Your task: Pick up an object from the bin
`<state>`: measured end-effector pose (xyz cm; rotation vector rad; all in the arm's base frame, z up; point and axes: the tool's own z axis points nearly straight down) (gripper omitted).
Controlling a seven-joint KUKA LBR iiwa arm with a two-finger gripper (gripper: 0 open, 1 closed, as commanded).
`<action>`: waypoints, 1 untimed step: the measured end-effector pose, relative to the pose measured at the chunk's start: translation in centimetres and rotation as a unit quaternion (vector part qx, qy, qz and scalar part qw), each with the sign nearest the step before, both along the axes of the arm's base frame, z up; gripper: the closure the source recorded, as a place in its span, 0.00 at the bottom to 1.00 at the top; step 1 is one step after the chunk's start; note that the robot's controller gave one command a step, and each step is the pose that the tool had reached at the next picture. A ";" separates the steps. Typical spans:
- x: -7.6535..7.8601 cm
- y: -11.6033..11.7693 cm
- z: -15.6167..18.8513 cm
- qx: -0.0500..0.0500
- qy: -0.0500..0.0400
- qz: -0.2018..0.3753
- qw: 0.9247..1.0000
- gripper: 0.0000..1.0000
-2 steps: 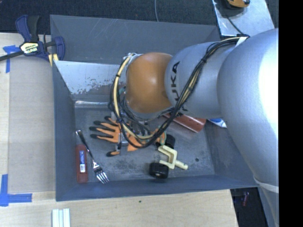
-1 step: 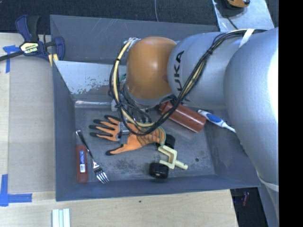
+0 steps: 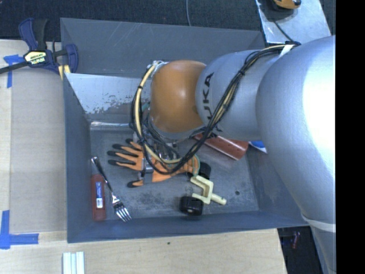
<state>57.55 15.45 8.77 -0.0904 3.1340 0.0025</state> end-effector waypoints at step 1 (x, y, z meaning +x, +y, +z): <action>3.9 -2.6 -1.6 0.003 -0.008 -0.024 1.000 0.00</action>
Offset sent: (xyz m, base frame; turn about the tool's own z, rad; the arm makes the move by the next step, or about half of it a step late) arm 0.0051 -0.0057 -0.0140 0.0104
